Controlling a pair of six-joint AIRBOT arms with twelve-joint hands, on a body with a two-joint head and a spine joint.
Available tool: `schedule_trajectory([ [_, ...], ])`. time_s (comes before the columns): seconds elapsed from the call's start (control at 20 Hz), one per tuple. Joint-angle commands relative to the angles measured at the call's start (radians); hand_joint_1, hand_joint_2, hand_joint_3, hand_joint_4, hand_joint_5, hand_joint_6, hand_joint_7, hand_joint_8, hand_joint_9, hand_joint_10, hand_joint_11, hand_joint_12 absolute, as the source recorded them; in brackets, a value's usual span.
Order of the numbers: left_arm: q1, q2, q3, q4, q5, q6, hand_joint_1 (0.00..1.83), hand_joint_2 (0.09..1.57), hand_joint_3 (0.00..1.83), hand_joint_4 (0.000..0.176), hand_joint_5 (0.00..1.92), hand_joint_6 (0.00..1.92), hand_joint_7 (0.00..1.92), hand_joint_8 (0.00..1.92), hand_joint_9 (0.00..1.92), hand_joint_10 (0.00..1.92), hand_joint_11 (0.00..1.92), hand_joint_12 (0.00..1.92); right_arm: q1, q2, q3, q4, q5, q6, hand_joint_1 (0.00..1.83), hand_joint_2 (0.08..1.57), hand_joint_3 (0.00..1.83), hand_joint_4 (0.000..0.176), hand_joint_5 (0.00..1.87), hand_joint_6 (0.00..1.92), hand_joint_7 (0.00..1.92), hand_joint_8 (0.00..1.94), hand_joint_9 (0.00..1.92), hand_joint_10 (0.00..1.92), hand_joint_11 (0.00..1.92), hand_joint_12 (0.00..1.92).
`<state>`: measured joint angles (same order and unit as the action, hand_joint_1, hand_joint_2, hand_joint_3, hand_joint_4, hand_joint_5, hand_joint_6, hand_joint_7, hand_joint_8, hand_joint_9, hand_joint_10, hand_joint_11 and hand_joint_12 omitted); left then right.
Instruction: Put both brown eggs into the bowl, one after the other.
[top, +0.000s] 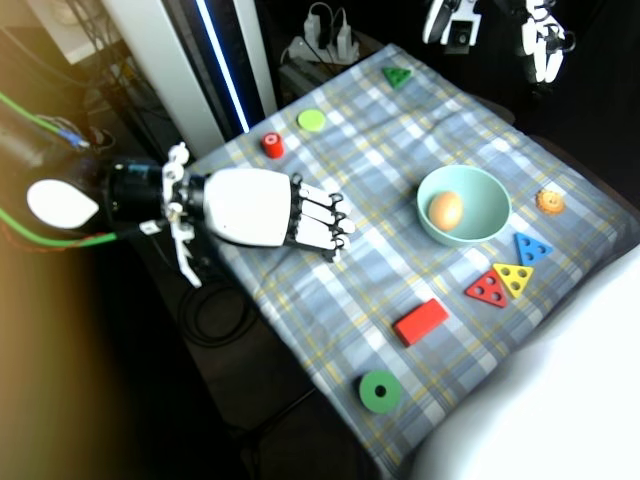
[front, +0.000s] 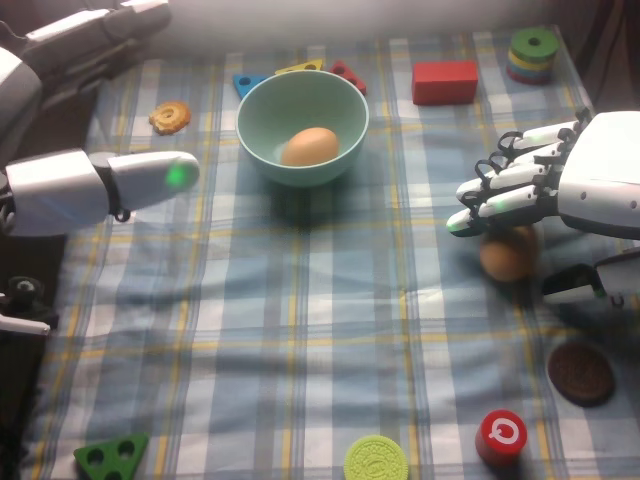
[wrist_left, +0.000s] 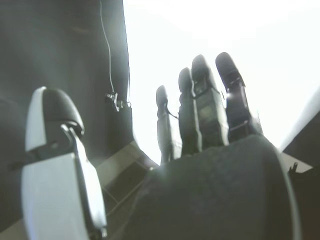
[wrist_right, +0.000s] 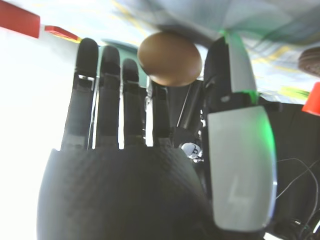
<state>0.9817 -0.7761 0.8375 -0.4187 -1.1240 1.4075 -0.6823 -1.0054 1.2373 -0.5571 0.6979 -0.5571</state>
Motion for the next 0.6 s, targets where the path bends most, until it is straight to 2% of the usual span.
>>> schedule_trajectory([
  [0.0, -0.004, 0.002, 0.006, 0.023, -0.132, -0.018, 0.89, 0.92, 0.00, 0.140, 0.39, 0.00, 0.38, 0.00, 0.36, 0.00, 0.00, 0.74, 0.014, 0.002, 0.003, 0.030, 0.086, -0.001, 1.03, 1.02, 0.00, 0.058, 0.47, 0.00, 0.51, 0.01, 0.60, 0.01, 0.35, 0.85],
  [0.1, -0.003, 0.002, 0.006, 0.023, -0.133, -0.020, 0.89, 0.92, 0.00, 0.125, 0.40, 0.00, 0.39, 0.00, 0.37, 0.00, 0.00, 0.73, 0.014, 0.000, 0.003, 0.030, 0.086, -0.001, 1.00, 1.05, 0.00, 0.031, 0.48, 0.00, 0.56, 0.00, 0.66, 0.01, 0.41, 0.83],
  [0.15, -0.002, 0.002, 0.006, 0.023, -0.134, -0.023, 0.89, 0.92, 0.00, 0.128, 0.41, 0.00, 0.40, 0.00, 0.37, 0.00, 0.00, 0.70, 0.014, -0.002, 0.003, 0.030, 0.086, -0.001, 1.05, 1.04, 0.00, 0.004, 0.52, 0.00, 0.62, 0.01, 0.73, 0.02, 0.46, 0.86],
  [0.2, -0.001, 0.001, 0.006, 0.023, -0.134, -0.025, 0.87, 0.92, 0.00, 0.126, 0.41, 0.00, 0.41, 0.00, 0.38, 0.00, 0.00, 0.74, 0.014, -0.004, 0.003, 0.030, 0.086, -0.001, 1.06, 1.02, 0.00, 0.000, 0.56, 0.00, 0.69, 0.01, 0.80, 0.02, 0.51, 0.89],
  [0.25, 0.000, 0.001, 0.007, 0.023, -0.134, -0.028, 0.87, 0.92, 0.00, 0.131, 0.41, 0.00, 0.41, 0.00, 0.38, 0.00, 0.00, 0.73, 0.014, -0.006, 0.003, 0.030, 0.086, -0.001, 1.04, 1.03, 0.00, 0.000, 0.58, 0.01, 0.72, 0.01, 0.84, 0.03, 0.55, 0.91],
  [0.4, 0.002, 0.001, 0.009, 0.023, -0.136, -0.040, 0.89, 0.92, 0.00, 0.135, 0.39, 0.00, 0.41, 0.00, 0.38, 0.00, 0.00, 0.65, 0.014, -0.007, 0.003, 0.030, 0.086, -0.001, 1.13, 1.02, 0.00, 0.000, 0.64, 0.01, 0.80, 0.01, 0.91, 0.03, 0.59, 0.89],
  [0.45, 0.003, 0.001, 0.009, 0.023, -0.136, -0.043, 0.89, 0.92, 0.00, 0.134, 0.39, 0.00, 0.41, 0.00, 0.37, 0.00, 0.00, 0.65, 0.014, -0.007, 0.003, 0.030, 0.086, -0.001, 1.14, 1.02, 0.00, 0.000, 0.68, 0.00, 0.85, 0.01, 0.98, 0.04, 0.66, 0.92],
  [0.55, 0.007, 0.001, 0.009, 0.023, -0.138, -0.046, 0.90, 0.91, 0.00, 0.131, 0.40, 0.00, 0.41, 0.00, 0.38, 0.00, 0.00, 0.72, 0.014, -0.007, 0.003, 0.031, 0.086, -0.001, 1.09, 1.07, 0.00, 0.000, 0.76, 0.01, 0.93, 0.01, 1.06, 0.05, 0.72, 0.98],
])
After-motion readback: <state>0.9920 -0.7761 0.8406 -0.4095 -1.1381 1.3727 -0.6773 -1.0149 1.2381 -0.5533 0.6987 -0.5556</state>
